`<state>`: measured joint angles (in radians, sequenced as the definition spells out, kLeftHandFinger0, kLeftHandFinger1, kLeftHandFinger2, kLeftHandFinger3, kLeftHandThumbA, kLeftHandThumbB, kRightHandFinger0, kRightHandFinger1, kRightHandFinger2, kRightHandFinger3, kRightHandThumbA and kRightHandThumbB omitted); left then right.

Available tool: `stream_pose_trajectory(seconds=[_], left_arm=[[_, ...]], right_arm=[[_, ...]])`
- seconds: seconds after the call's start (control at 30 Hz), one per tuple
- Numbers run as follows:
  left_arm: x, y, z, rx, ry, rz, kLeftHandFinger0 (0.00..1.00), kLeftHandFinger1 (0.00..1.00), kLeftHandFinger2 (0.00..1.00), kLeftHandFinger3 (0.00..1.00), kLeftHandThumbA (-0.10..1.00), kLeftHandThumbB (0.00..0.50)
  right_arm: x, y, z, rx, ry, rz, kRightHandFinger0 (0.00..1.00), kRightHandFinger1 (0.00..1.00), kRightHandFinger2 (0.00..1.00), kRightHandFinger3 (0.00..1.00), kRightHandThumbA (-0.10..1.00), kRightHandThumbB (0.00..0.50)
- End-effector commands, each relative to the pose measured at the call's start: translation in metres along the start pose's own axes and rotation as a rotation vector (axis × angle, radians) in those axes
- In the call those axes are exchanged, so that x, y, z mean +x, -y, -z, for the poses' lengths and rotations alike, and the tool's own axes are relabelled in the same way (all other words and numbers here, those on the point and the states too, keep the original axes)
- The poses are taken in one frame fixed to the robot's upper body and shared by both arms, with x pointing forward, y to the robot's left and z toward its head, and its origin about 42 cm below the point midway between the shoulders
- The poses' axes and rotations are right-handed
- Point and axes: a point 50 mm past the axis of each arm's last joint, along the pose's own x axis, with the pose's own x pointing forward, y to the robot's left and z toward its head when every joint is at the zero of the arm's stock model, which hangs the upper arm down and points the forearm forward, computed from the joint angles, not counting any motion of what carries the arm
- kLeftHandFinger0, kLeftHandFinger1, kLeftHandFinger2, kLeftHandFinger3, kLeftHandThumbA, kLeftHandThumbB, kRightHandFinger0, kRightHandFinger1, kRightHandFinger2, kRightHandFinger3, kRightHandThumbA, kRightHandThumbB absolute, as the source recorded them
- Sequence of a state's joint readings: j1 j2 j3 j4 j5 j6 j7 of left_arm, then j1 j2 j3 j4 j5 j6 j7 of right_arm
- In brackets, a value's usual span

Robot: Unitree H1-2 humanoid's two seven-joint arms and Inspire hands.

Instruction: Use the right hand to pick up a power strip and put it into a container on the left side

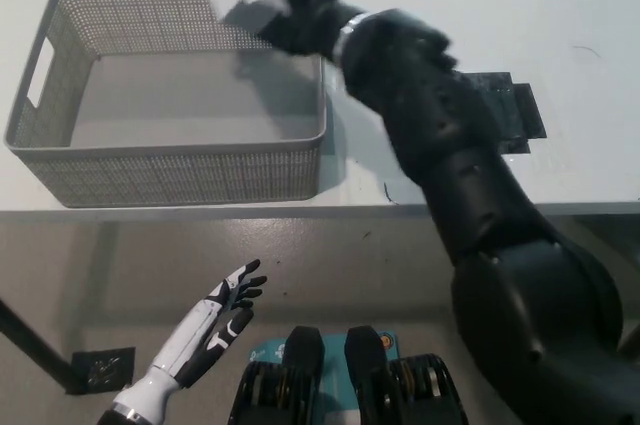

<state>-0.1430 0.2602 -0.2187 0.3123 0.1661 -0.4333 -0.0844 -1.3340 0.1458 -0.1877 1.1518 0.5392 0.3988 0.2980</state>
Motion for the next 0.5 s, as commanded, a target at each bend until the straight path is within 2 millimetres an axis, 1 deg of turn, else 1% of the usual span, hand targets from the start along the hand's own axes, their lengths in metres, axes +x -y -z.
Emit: stream_pose_trajectory(seconds=[0.0,0.03,0.07,0.1,0.13,0.2,0.23,0.27,0.3,0.33,0.37,0.4,0.43,0.47], left_arm=[[0.012,-0.009,-0.010,0.022,0.073,0.006,0.87,0.86,0.89,1.00,1.00,0.169],[0.013,-0.009,-0.011,0.021,0.076,0.006,0.87,0.86,0.89,1.00,1.00,0.168],[0.013,-0.009,-0.011,0.021,0.076,0.006,0.87,0.86,0.89,1.00,1.00,0.170],[0.014,-0.009,-0.012,0.026,0.078,0.005,0.86,0.86,0.88,1.00,1.00,0.180],[0.015,-0.010,-0.012,0.033,0.078,0.005,0.85,0.85,0.88,1.00,1.00,0.190],[0.015,-0.009,-0.012,0.032,0.078,0.008,0.85,0.85,0.88,1.00,1.00,0.192],[0.015,-0.009,-0.012,0.031,0.079,0.010,0.85,0.85,0.88,1.00,1.00,0.194],[0.015,-0.009,-0.012,0.034,0.079,0.014,0.84,0.85,0.88,1.00,1.00,0.196],[0.015,-0.009,-0.012,0.037,0.080,0.015,0.84,0.85,0.88,1.00,1.00,0.197],[0.017,-0.009,-0.013,0.037,0.083,0.016,0.83,0.85,0.88,1.00,1.00,0.199],[0.017,-0.009,-0.013,0.037,0.084,0.016,0.83,0.85,0.88,1.00,1.00,0.199],[0.017,-0.009,-0.014,0.038,0.085,0.017,0.83,0.85,0.88,1.00,1.00,0.207],[0.018,-0.010,-0.014,0.038,0.087,0.018,0.83,0.85,0.88,1.00,1.00,0.208],[0.018,-0.011,-0.014,0.042,0.088,0.018,0.84,0.86,0.89,1.00,1.00,0.215]], right_arm=[[0.019,-0.047,-0.035,-0.318,0.094,0.049,0.00,0.41,0.82,1.00,-0.10,0.135],[0.021,-0.046,-0.031,-0.366,0.074,0.079,0.01,0.45,0.86,1.00,-0.10,0.145],[0.022,-0.045,-0.026,-0.442,0.050,0.111,0.00,0.47,0.90,1.00,-0.10,0.157],[0.023,-0.044,-0.024,-0.503,0.031,0.141,0.00,0.47,0.92,1.00,-0.10,0.162],[0.024,-0.043,-0.021,-0.593,0.005,0.181,0.00,0.46,0.92,1.00,-0.10,0.168],[0.025,-0.041,-0.015,-0.725,-0.026,0.229,0.00,0.43,0.90,0.99,-0.10,0.179],[0.026,-0.040,-0.012,-0.822,-0.040,0.254,0.00,0.41,0.86,0.91,-0.10,0.202],[0.026,-0.038,-0.008,-0.955,-0.056,0.294,0.00,0.33,0.69,0.97,-0.10,0.242],[0.026,-0.037,-0.006,-0.992,-0.062,0.316,0.00,0.26,0.56,0.96,-0.10,0.252],[0.026,-0.036,-0.004,-0.987,-0.078,0.331,0.32,0.63,0.95,1.00,0.08,0.249],[0.026,-0.036,-0.003,-1.008,-0.102,0.322,0.49,0.85,1.00,1.00,0.20,0.283],[0.027,-0.038,-0.004,-1.098,-0.140,0.304,0.89,1.00,1.00,1.00,0.50,0.320],[0.026,-0.039,-0.006,-1.146,-0.147,0.296,0.99,1.00,1.00,1.00,0.56,0.328],[0.027,-0.039,-0.008,-1.206,-0.154,0.307,1.00,1.00,1.00,1.00,0.66,0.358]])
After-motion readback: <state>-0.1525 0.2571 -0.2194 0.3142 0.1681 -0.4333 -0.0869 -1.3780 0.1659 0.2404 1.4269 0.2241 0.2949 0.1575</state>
